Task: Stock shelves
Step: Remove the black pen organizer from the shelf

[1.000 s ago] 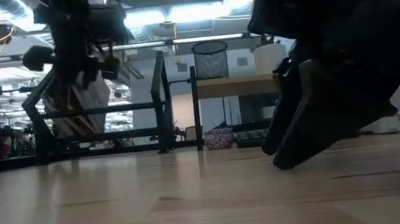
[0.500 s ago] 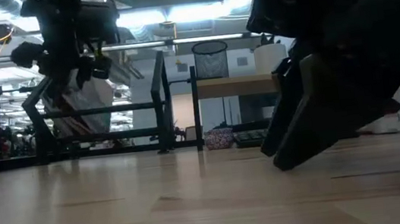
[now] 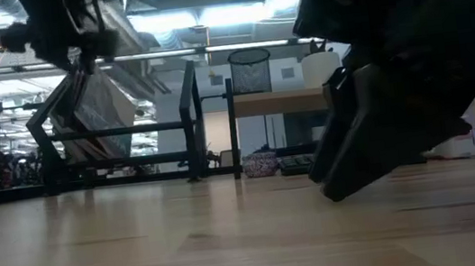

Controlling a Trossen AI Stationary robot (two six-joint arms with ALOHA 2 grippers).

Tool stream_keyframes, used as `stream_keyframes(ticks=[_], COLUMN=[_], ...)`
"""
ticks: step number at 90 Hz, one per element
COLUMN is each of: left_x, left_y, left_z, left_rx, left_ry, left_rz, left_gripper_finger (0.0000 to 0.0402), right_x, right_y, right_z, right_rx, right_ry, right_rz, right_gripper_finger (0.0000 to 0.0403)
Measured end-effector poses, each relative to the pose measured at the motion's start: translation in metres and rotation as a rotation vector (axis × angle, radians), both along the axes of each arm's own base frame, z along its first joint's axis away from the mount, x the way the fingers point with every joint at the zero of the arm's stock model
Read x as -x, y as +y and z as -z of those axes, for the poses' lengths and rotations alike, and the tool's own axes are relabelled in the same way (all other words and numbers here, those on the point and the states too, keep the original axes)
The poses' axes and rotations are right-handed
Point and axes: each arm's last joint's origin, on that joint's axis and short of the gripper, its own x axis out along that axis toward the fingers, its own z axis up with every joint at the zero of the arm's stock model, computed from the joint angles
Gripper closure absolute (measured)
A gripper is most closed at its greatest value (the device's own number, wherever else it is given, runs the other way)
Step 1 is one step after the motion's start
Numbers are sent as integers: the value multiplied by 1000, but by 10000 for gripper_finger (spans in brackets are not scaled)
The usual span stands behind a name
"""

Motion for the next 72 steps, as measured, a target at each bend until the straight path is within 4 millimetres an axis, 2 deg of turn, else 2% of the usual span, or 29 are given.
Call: stream_keyframes(ticks=[11,19,28,38,49,56,65,72], left_x=[-1,-5,-14,-25,-36,-44,-53,-59], left_y=[-12,-22,-35,-54,-76,-90,-107,-117], left_z=[-23,-38,-52,-57,-49,-35,-10,12], left_rx=[-68,-111,-144,-124,-29,32,79,107], left_ry=[-29,-41,-60,-80,-95,-105,-99,-90], left_rz=[72,137,243,407,583,650,679,675], left_gripper_finger=[250,255,258,258,258,258,258,259], right_x=[1,3,7,19,38,47,51,47], right_y=[0,-1,-5,-12,-27,-44,-75,-108], right_z=[-4,-16,-43,-87,-143,-178,-215,-233], right_rx=[54,91,135,196,328,410,415,383], right_ry=[-12,-19,-48,-119,-261,-362,-448,-464], right_rz=[-22,-74,-145,-225,-240,-218,-152,-107], right_gripper_finger=[185,185,185,185,185,185,185,185])
